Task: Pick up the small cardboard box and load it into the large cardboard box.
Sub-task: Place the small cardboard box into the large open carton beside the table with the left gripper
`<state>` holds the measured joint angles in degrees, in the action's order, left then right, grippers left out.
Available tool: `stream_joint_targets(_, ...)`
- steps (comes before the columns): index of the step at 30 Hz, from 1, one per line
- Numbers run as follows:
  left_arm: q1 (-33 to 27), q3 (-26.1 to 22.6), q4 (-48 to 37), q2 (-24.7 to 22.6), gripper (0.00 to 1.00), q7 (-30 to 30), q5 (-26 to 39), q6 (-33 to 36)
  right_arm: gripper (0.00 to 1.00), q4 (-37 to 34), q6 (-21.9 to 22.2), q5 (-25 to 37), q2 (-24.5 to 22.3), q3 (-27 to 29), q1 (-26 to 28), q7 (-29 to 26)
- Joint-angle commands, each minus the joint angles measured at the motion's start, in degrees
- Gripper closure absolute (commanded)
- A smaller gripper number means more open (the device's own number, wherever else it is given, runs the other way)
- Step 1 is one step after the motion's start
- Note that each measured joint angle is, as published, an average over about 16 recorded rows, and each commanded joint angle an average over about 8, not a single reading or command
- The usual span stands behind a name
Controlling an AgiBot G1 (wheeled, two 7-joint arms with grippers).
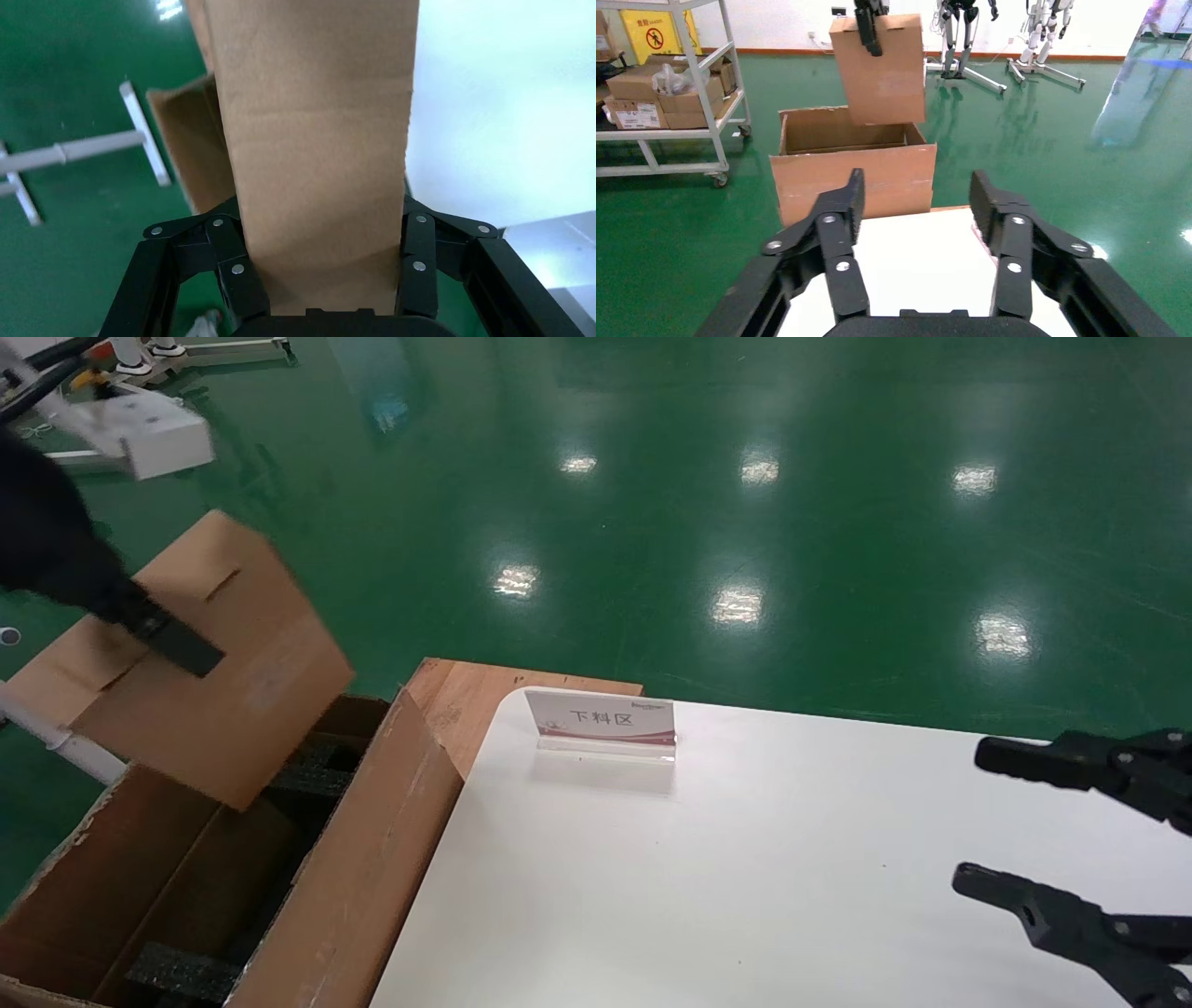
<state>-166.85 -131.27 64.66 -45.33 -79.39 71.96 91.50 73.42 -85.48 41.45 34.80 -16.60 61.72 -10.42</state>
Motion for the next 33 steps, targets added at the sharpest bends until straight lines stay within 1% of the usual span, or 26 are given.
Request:
stream_joint_targets(1, -0.2, -1.7, -1.0, -0.1, 1.0, 0.3, -0.5, 0.1, 0.0, 0.0, 0.0, 0.0, 0.0, 0.0, 0.0, 0.0)
stream_joint_targets(9, -0.6, -9.5, -3.4, -2.6, 1.0, 2.2, -1.0, -0.1, 0.0, 0.0, 0.0, 0.0, 0.0, 0.0, 0.0, 0.0)
stream_joint_targets(15, -0.2, -13.3, -5.7, -2.9, 1.0, 3.6, -2.5, -0.6, 0.0, 0.0, 0.0, 0.0, 0.0, -0.1, 0.0, 0.0)
stream_joint_targets(21, 1.1, -16.2, -7.3, -1.3, 1.0, 5.0, -4.0, -1.2, 0.0, 0.0, 0.0, -0.1, 0.0, -0.1, 0.0, 0.0)
stream_joint_targets(26, 2.5, -18.1, -8.3, 1.3, 1.0, 5.9, -5.5, -1.9, 0.0, 0.0, 0.0, -0.1, 0.0, -0.1, 0.0, 0.0)
stream_joint_targets(33, 5.2, -18.9, -10.7, 5.3, 1.0, 6.8, -6.9, -4.9, 0.0, 0.0, 0.1, -0.1, 0.0, -0.1, 0.0, 0.1)
